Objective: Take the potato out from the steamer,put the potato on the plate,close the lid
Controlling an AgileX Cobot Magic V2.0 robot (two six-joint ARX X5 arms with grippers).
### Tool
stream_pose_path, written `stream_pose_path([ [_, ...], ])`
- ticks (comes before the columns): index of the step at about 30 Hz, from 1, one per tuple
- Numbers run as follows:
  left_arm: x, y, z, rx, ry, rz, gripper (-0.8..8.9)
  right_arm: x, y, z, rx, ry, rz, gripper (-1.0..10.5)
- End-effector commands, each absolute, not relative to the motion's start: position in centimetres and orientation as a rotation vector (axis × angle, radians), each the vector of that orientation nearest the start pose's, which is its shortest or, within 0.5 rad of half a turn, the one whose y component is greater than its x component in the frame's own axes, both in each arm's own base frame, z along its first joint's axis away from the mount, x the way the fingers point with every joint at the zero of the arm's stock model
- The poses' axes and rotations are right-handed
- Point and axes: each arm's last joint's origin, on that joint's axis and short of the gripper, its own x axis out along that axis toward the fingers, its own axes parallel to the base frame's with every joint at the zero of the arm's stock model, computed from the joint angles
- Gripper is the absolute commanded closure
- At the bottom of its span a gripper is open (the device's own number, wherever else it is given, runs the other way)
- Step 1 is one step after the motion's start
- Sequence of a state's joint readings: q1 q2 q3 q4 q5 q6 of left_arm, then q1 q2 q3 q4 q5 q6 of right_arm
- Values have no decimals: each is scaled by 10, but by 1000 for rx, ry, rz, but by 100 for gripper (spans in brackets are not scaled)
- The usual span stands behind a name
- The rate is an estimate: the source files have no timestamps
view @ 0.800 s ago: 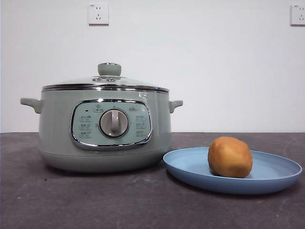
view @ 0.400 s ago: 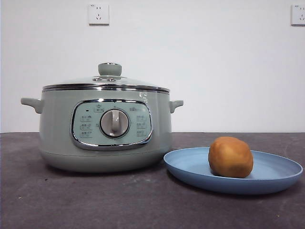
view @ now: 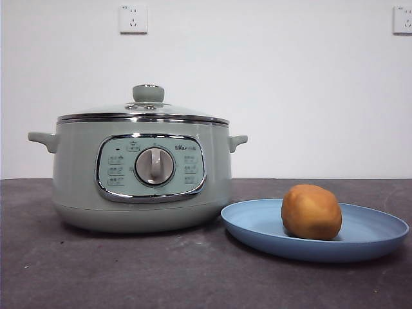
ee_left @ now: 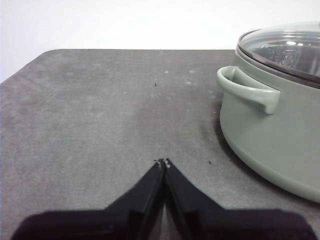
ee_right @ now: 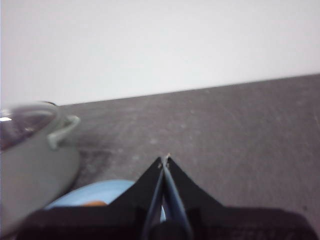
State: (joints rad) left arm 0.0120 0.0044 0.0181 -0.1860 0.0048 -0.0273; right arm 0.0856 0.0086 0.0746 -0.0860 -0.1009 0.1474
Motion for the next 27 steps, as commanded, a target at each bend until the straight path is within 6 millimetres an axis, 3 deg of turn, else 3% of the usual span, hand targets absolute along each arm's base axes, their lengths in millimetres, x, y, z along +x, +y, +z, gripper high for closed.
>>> stream_pose_path([
  [1, 96, 1, 146, -35, 185, 16, 818, 95, 11, 166, 167, 62, 174, 947],
  [9, 96, 1, 147, -35, 185, 16, 817, 95, 11, 148, 167, 189, 165, 947],
  [27, 96, 1, 147, -35, 185, 16, 817, 95, 11, 149, 185, 185, 165, 947],
])
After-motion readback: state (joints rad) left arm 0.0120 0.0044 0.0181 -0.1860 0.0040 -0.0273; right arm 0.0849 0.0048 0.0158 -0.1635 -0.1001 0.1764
